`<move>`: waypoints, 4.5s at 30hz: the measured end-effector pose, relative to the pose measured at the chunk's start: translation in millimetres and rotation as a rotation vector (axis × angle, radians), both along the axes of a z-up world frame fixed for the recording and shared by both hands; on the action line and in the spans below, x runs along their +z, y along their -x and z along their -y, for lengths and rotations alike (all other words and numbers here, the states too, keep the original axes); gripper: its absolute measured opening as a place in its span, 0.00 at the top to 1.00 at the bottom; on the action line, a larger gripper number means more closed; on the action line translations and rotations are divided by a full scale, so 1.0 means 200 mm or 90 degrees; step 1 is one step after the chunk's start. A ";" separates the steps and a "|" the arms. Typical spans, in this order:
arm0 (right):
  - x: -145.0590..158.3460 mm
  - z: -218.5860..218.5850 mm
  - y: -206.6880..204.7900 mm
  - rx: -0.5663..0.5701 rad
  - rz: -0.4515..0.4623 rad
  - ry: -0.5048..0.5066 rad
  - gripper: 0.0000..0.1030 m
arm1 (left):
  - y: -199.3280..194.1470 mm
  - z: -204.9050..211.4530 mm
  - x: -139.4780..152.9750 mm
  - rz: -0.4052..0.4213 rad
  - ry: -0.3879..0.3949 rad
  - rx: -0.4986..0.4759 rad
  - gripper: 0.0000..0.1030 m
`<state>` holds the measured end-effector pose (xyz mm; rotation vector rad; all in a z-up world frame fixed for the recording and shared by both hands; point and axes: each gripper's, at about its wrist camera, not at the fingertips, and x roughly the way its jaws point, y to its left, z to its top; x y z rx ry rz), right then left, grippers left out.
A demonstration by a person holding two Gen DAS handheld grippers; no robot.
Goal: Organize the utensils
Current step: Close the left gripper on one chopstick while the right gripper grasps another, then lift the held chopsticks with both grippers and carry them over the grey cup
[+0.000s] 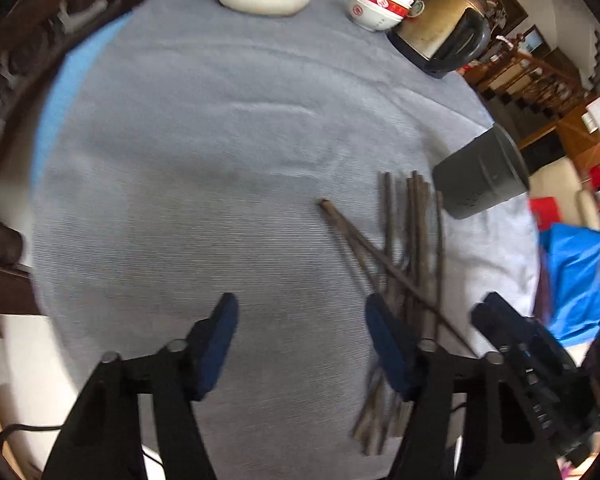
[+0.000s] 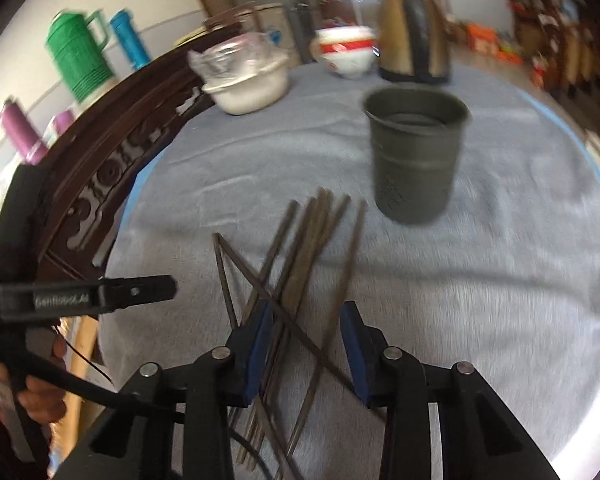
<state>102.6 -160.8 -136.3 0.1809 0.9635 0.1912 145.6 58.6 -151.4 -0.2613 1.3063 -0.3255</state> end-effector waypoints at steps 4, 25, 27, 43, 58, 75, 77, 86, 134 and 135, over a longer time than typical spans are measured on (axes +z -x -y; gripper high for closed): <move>0.01 0.02 -0.03 -0.006 0.005 0.015 0.62 | -0.07 0.07 -0.04 -0.023 0.036 -0.009 0.43; -0.14 0.17 -0.37 -0.092 -0.084 -0.058 0.62 | -0.31 0.23 -0.16 -0.040 0.086 -0.041 0.90; -0.16 0.15 -0.43 -0.095 -0.100 -0.059 0.68 | -0.32 0.22 -0.16 -0.046 0.088 -0.043 0.90; -0.22 0.19 -0.50 -0.138 -0.127 -0.082 0.93 | -0.39 0.16 -0.23 -0.109 0.123 -0.025 0.89; 0.20 0.24 -0.19 -0.102 0.036 -0.139 0.94 | -0.28 0.05 -0.01 -0.024 0.123 -0.011 0.93; 0.59 0.43 0.02 -0.160 0.205 -0.160 0.94 | -0.11 0.16 0.71 0.214 0.084 -0.089 0.95; 0.59 0.44 0.04 -0.160 0.206 -0.159 0.94 | -0.16 0.14 0.68 0.198 0.073 -0.077 0.95; 0.49 0.49 0.08 -0.171 0.179 -0.180 0.94 | -0.34 0.15 0.15 0.004 -0.029 -0.095 0.69; 0.87 0.59 0.16 -0.247 0.413 -0.131 0.94 | -0.23 0.22 0.82 0.287 -0.005 -0.016 0.94; 0.89 0.60 0.16 -0.257 0.429 -0.125 0.94 | -0.23 0.23 0.89 0.315 0.007 -0.020 0.94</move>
